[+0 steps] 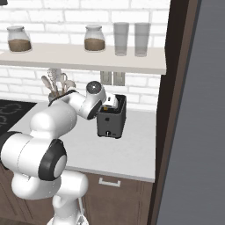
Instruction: Start the toaster. Once the lever pops up, take the bread to the plate on the dining counter.
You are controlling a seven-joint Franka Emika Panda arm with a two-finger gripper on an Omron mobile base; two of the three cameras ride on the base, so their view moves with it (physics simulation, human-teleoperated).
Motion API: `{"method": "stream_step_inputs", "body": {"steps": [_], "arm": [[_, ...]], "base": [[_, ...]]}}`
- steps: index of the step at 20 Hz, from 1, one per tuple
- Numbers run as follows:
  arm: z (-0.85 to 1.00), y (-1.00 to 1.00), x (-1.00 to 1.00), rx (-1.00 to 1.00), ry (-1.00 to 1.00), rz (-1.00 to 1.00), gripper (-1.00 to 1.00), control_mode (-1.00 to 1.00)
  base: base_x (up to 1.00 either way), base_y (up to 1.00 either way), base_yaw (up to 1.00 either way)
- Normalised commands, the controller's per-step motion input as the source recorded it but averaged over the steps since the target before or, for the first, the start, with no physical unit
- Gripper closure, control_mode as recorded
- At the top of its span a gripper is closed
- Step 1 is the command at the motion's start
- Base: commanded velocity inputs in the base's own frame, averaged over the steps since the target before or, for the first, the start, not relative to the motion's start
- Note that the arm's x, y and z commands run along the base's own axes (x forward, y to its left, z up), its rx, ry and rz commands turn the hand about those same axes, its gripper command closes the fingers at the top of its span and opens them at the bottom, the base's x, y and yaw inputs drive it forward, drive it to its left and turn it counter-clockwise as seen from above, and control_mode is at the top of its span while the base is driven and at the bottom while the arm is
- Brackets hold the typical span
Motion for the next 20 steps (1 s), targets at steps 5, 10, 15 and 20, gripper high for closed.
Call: {"method": "stream_step_inputs", "body": {"steps": [5,10,15,20], "arm": [[0.0,0.0,0.0,0.0,0.0,0.0,-1.0,-1.0],[0.0,0.0,0.0,0.0,0.0,0.0,-1.0,-1.0],[0.0,0.0,0.0,0.0,0.0,0.0,-1.0,-1.0],[0.0,0.0,0.0,0.0,0.0,0.0,-1.0,-1.0]], "base": [[0.0,0.0,0.0],[0.0,0.0,0.0],[0.0,0.0,0.0],[0.0,0.0,0.0]]}}
